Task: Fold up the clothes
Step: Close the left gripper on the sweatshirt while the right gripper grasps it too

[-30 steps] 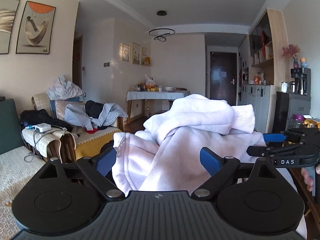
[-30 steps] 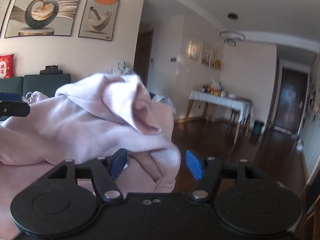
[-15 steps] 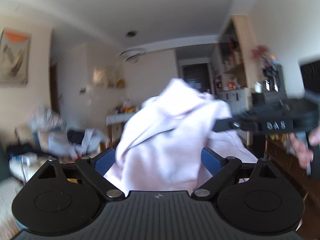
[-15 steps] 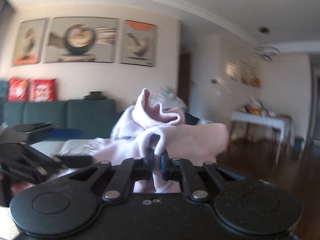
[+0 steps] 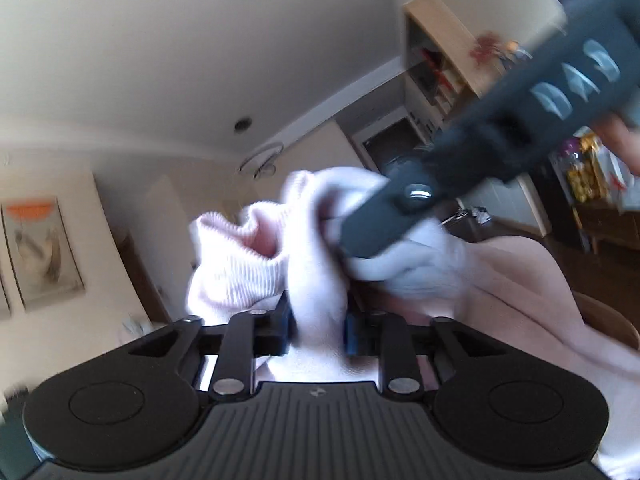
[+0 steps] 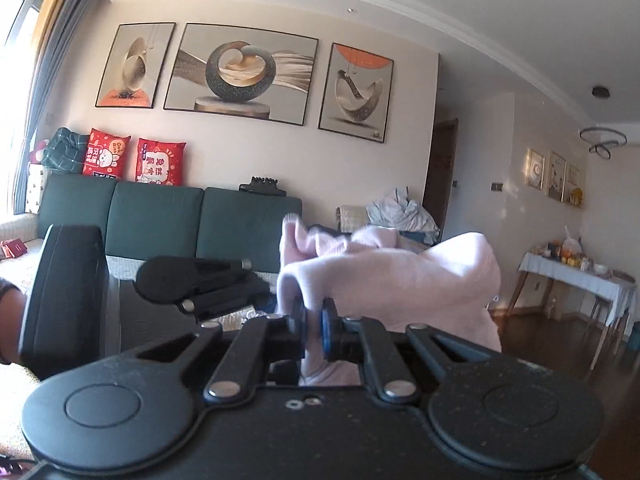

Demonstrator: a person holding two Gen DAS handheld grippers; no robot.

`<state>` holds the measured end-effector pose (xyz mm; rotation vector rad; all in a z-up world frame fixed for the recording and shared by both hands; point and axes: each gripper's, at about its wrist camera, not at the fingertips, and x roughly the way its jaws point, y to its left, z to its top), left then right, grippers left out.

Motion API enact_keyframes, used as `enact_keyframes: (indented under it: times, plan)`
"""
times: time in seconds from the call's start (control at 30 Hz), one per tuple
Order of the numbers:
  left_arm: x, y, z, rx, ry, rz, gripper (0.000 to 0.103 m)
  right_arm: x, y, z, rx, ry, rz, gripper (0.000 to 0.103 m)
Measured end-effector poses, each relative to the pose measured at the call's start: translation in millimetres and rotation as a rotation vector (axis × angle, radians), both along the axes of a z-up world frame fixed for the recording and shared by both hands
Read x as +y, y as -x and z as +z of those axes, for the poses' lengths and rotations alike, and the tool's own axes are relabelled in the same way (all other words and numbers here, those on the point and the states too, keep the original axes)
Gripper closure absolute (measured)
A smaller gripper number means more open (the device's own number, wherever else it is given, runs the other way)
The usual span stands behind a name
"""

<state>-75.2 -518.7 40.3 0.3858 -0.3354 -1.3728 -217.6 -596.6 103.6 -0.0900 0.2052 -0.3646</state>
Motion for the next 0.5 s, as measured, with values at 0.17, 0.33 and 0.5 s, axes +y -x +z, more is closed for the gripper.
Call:
enact_keyframes:
  times: [0.17, 0.33, 0.5]
  plan:
    - [9, -21, 10, 0.073, 0.026, 0.081, 0.088, -2, 1, -3, -0.018, -0.021, -0.011, 0.0]
    - [29, -53, -1, 0.166, 0.022, 0.194, 0.089, -23, 17, 1, -0.055, -0.037, -0.124, 0.0]
    - [76, -73, -13, 0.253, 0.028, 0.283, 0.089, -68, 9, -16, 0.008, -0.197, -0.192, 0.0]
